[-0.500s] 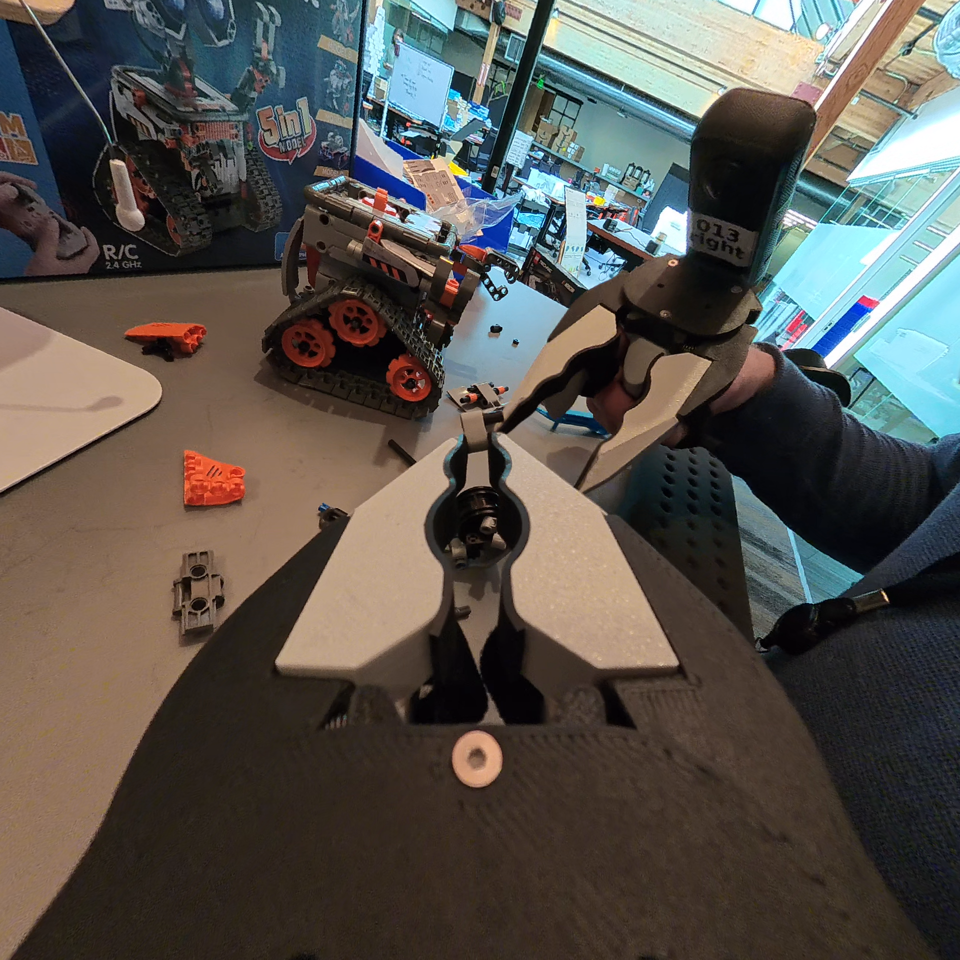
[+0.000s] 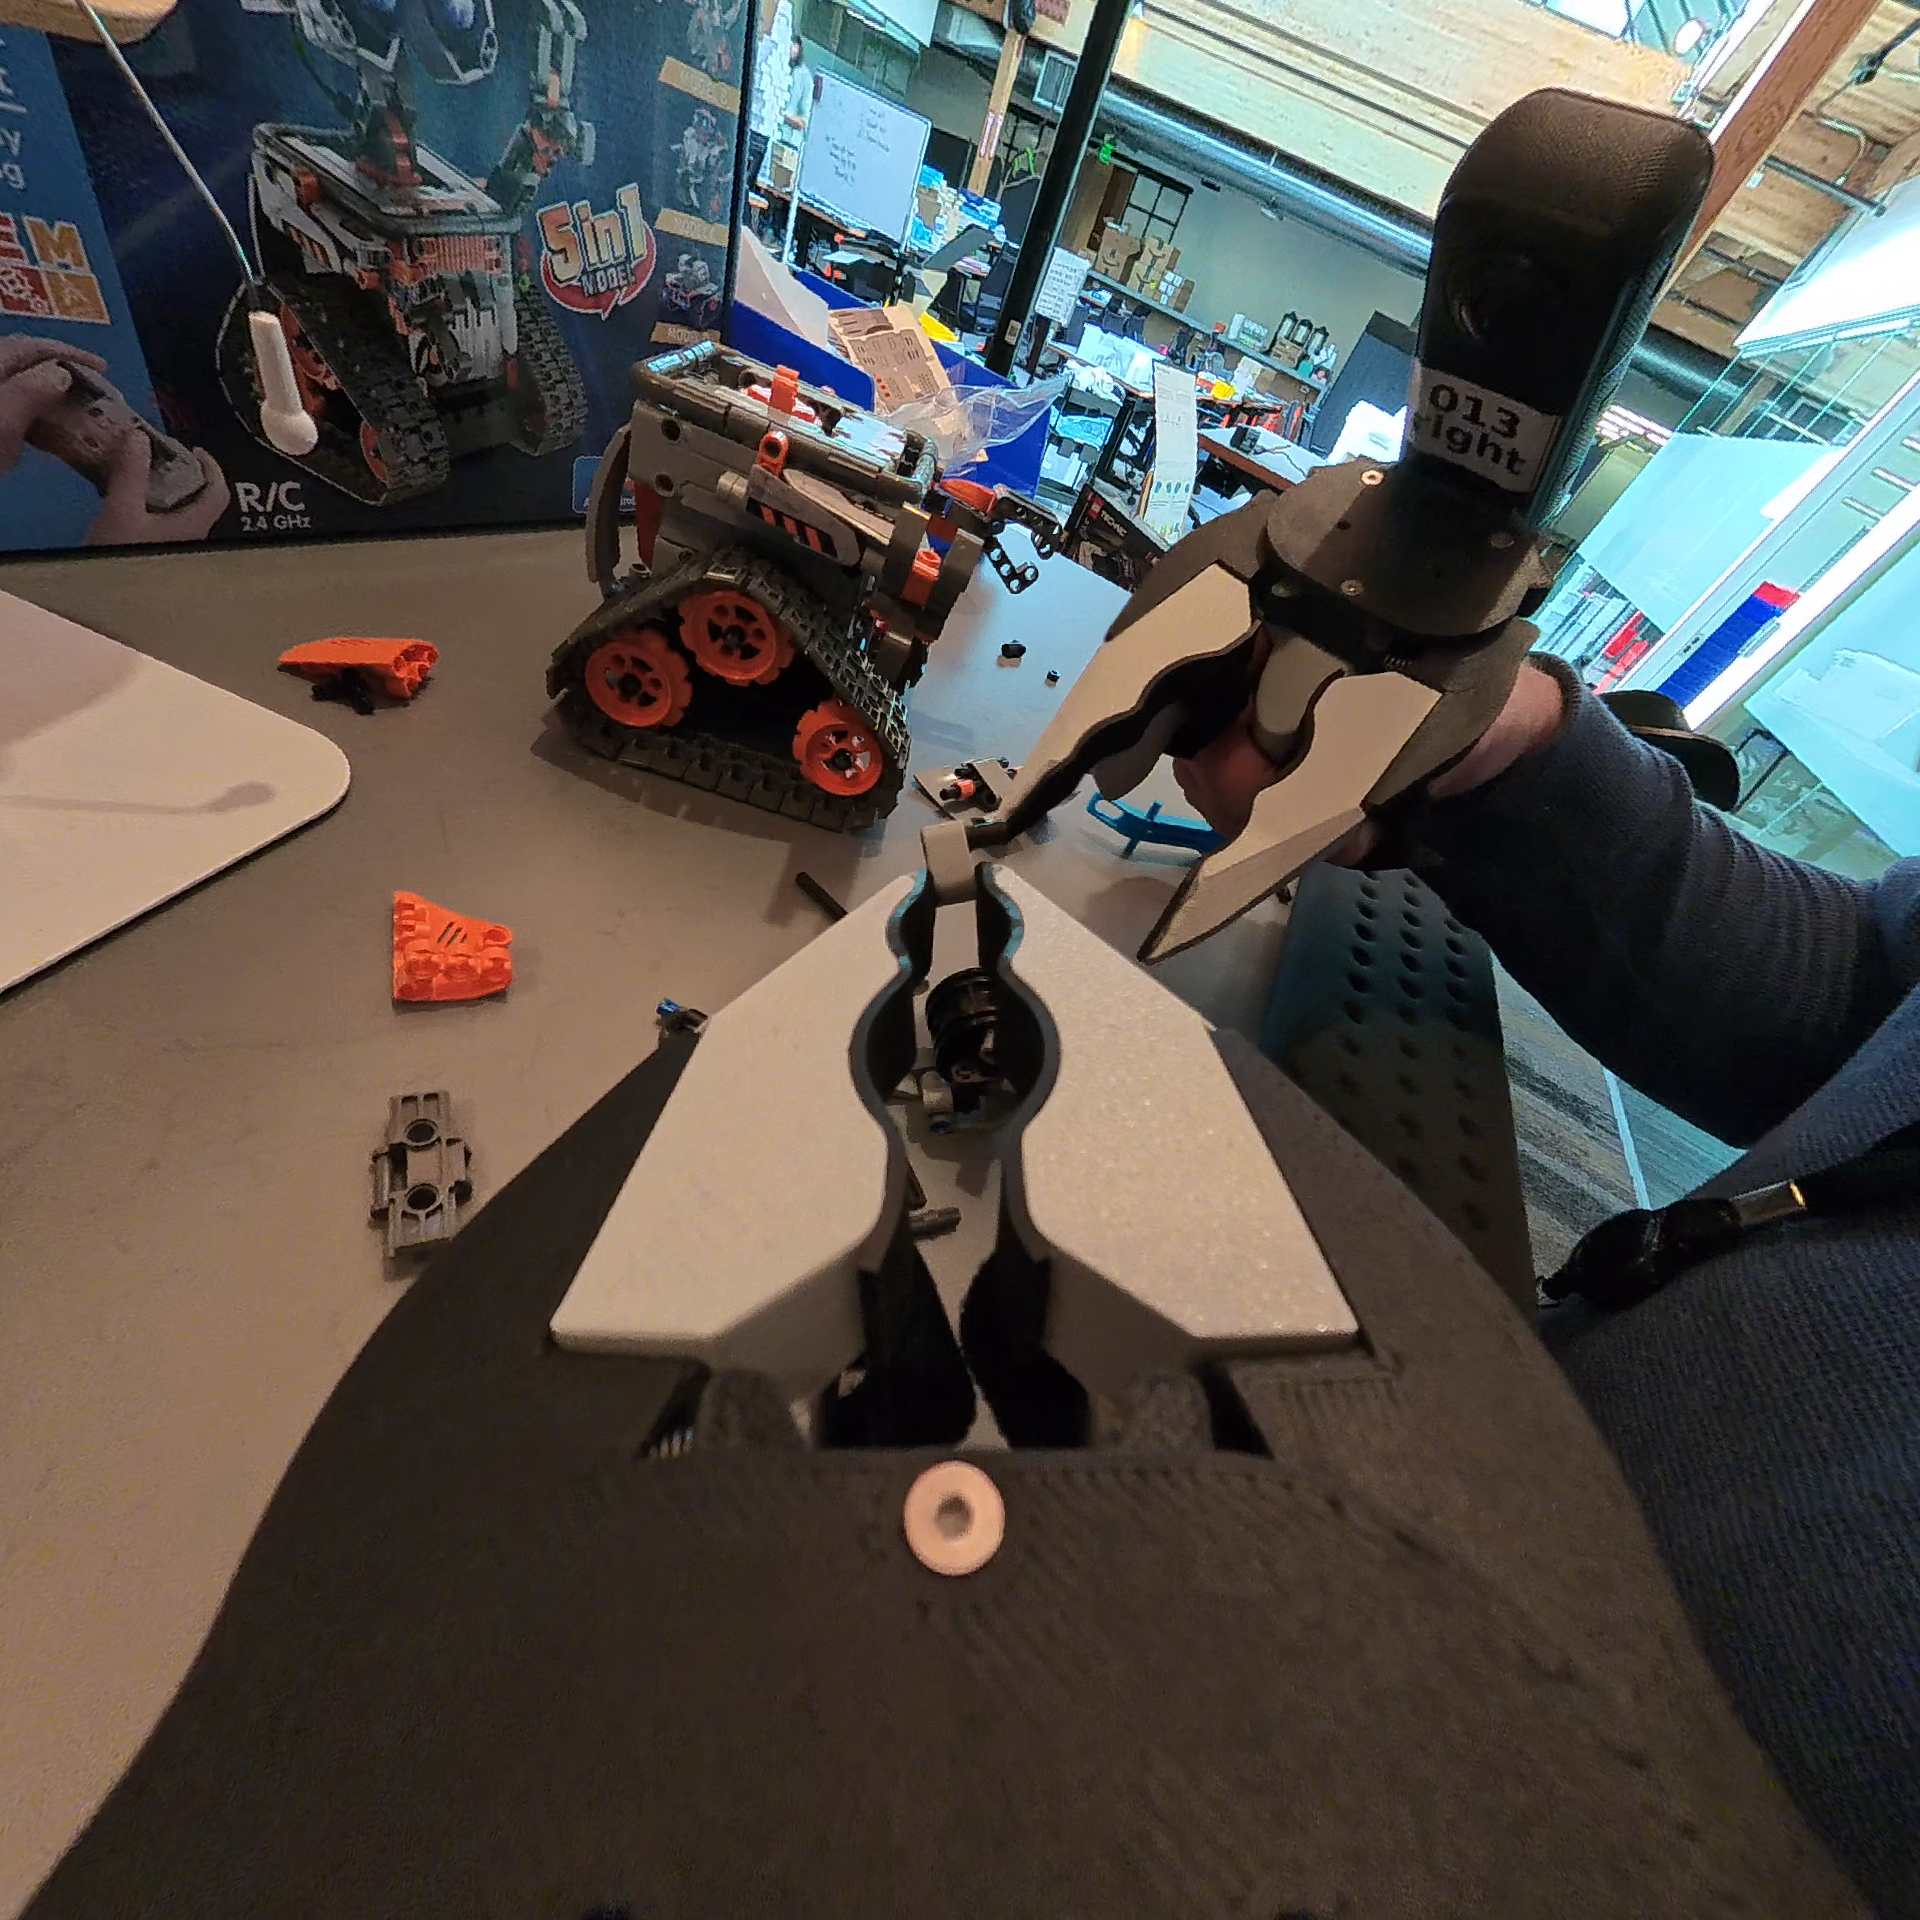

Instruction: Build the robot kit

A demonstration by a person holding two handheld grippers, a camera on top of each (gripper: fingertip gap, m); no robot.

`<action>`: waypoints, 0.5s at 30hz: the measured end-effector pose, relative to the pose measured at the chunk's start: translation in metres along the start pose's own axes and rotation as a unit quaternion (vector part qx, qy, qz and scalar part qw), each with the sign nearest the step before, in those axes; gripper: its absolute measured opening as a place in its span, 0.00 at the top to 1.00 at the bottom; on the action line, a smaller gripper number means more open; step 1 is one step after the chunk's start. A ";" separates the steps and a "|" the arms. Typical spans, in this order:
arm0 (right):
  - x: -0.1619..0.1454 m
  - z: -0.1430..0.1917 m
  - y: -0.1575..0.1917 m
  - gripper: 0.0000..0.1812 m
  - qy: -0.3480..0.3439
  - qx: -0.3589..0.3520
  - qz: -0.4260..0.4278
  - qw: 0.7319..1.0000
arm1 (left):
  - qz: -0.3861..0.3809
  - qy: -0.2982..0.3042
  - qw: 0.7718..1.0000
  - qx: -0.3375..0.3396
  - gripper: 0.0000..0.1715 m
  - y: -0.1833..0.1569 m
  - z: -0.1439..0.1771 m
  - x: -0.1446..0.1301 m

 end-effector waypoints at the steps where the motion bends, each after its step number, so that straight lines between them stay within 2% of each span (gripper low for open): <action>1: 0.000 0.000 -0.001 0.74 -0.001 0.000 0.000 1.000 | 0.001 0.000 1.000 0.000 0.97 0.000 0.000 0.000; 11: 0.000 -0.001 -0.002 0.73 0.002 0.014 0.014 1.000 | -0.008 0.006 1.000 0.008 0.97 0.001 -0.001 -0.001; 15: 0.014 0.002 0.005 0.81 -0.020 0.011 0.069 0.997 | -0.016 0.035 0.999 0.008 0.97 0.000 -0.004 -0.005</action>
Point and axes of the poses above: each gripper's, where its closed fingertips meet, z back along the fingers, x out of its top, y = z × x across the jaws, the point moved 6 cm from there along z, back along the fingers, and after that the axes turned 15 degrees about x, right-handed, at the moved point
